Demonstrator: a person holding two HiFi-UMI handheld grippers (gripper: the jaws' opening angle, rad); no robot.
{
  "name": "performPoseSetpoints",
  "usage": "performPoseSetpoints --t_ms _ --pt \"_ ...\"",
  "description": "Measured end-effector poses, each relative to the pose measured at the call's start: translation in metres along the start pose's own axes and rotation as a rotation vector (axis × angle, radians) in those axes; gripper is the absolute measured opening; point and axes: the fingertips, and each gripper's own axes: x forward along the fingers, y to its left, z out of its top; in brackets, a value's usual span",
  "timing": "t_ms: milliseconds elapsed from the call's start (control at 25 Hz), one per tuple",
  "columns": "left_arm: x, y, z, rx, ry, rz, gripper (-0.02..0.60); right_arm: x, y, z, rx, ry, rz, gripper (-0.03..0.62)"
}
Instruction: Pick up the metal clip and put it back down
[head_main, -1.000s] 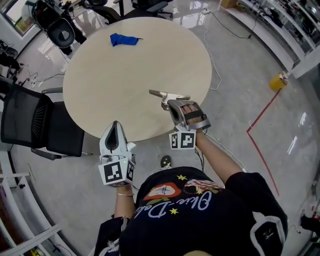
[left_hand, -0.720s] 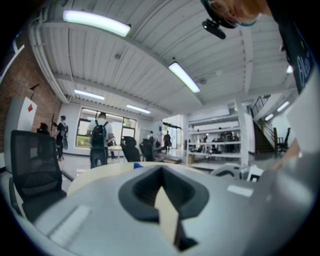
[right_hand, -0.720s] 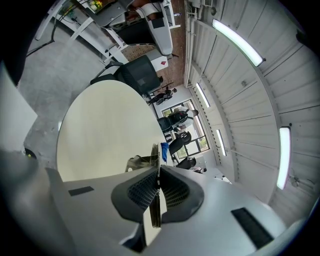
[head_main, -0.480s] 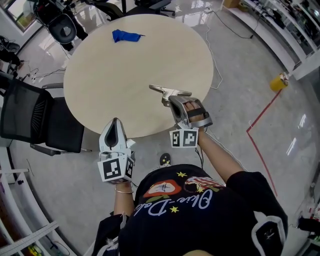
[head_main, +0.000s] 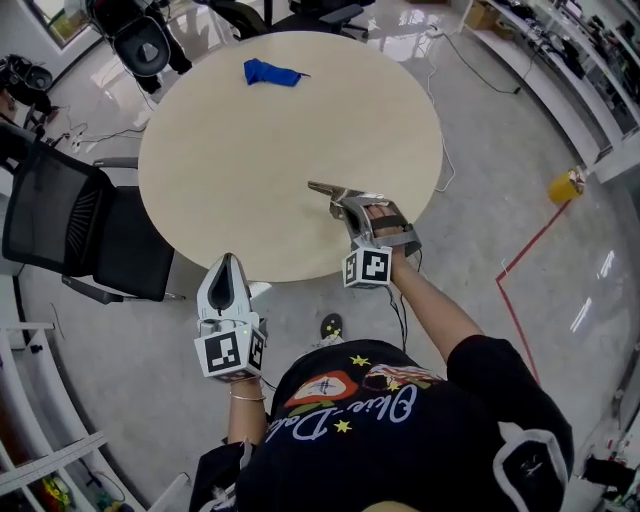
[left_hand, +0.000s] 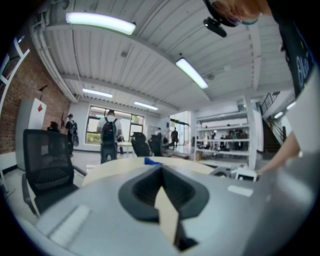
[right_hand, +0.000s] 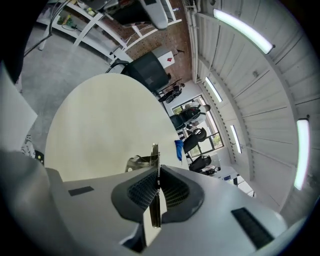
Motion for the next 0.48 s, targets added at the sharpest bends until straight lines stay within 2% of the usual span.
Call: performPoseSetpoints --t_ms 120,240,480 --pt "-0.01 0.018 -0.008 -0.003 0.028 0.053 -0.002 0.022 0.021 -0.007 -0.019 0.023 0.057 0.017" --pt "-0.015 0.032 -0.014 -0.007 0.046 0.093 -0.002 0.032 0.029 -0.011 -0.021 0.022 0.072 0.017" --pt "-0.013 0.039 -0.017 -0.003 0.057 0.106 -0.002 0.039 0.048 -0.014 0.002 0.023 0.101 0.018"
